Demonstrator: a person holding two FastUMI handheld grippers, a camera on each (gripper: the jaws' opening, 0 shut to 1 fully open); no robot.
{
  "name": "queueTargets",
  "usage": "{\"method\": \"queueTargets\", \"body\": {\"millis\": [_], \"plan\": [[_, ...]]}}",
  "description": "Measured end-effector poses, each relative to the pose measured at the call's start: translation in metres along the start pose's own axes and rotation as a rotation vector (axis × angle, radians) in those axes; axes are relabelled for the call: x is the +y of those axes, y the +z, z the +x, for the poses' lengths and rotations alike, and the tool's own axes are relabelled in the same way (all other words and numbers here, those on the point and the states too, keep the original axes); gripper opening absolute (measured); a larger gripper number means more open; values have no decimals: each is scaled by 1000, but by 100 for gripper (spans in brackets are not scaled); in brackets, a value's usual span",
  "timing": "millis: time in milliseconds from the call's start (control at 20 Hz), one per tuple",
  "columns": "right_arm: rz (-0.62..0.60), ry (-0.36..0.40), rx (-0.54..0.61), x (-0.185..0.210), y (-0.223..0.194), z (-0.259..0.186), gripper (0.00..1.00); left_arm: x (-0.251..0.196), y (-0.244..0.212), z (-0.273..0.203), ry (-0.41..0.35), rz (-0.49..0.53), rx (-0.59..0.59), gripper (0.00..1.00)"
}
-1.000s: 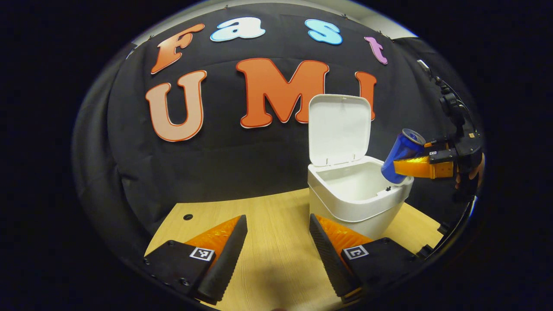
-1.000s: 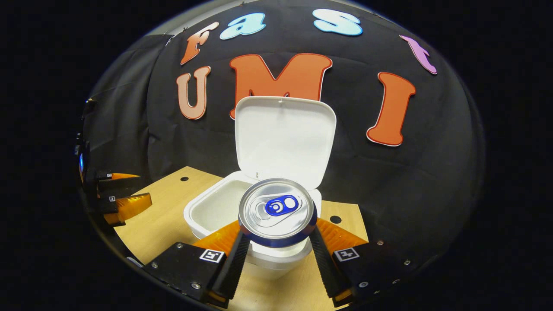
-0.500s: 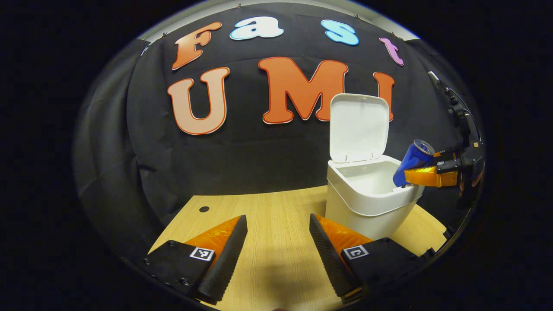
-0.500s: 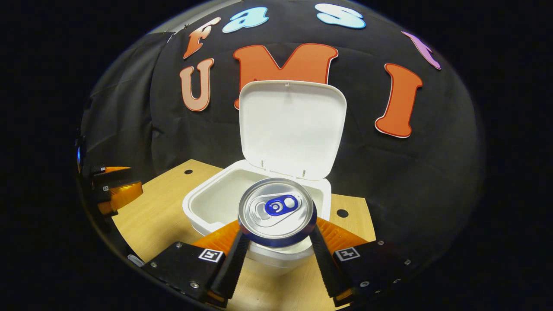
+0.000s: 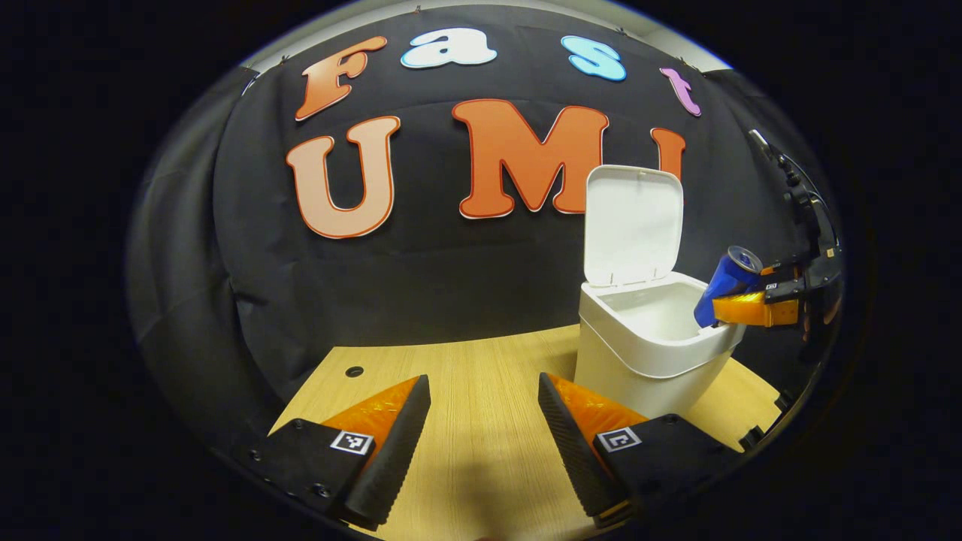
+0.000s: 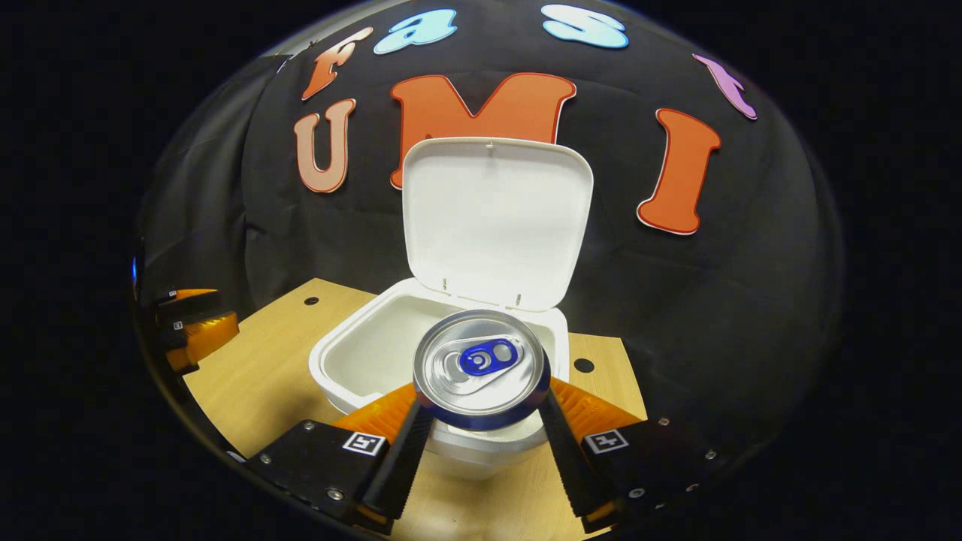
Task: Press the lid of the desktop garbage bin to open it, pick up the crumpled paper on the desktop and throw it into the bin, then pick up the pop can on the desktop and drop it into the bin, and finally close the garbage bin lid.
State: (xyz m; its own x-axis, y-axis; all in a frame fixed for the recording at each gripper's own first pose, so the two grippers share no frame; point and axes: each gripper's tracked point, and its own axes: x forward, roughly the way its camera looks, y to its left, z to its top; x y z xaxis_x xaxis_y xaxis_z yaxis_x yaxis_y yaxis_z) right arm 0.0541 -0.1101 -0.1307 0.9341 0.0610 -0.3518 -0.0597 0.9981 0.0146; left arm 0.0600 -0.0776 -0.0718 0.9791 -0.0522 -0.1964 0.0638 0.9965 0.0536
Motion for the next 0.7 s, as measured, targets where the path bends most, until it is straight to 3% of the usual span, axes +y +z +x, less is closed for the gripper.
{"method": "queueTargets", "body": {"millis": [50,350,450,600,650,700], "plan": [[-3,-10,-2,0,4,3,81,2,0,1,-3,-2,0,89],[-37,-23,-37,5,36,6,81,24,3,2,16,5,-22,92],[-50,-28,-64,4,57,8,80,29,2,2,21,2,-27,89],[-59,-21,-117,7,93,13,79,41,3,2,40,-4,-36,96],[-70,-24,-128,6,103,15,79,44,3,2,47,-3,-36,89],[-82,-24,-140,6,111,17,78,48,1,3,56,-5,-35,89]]}}
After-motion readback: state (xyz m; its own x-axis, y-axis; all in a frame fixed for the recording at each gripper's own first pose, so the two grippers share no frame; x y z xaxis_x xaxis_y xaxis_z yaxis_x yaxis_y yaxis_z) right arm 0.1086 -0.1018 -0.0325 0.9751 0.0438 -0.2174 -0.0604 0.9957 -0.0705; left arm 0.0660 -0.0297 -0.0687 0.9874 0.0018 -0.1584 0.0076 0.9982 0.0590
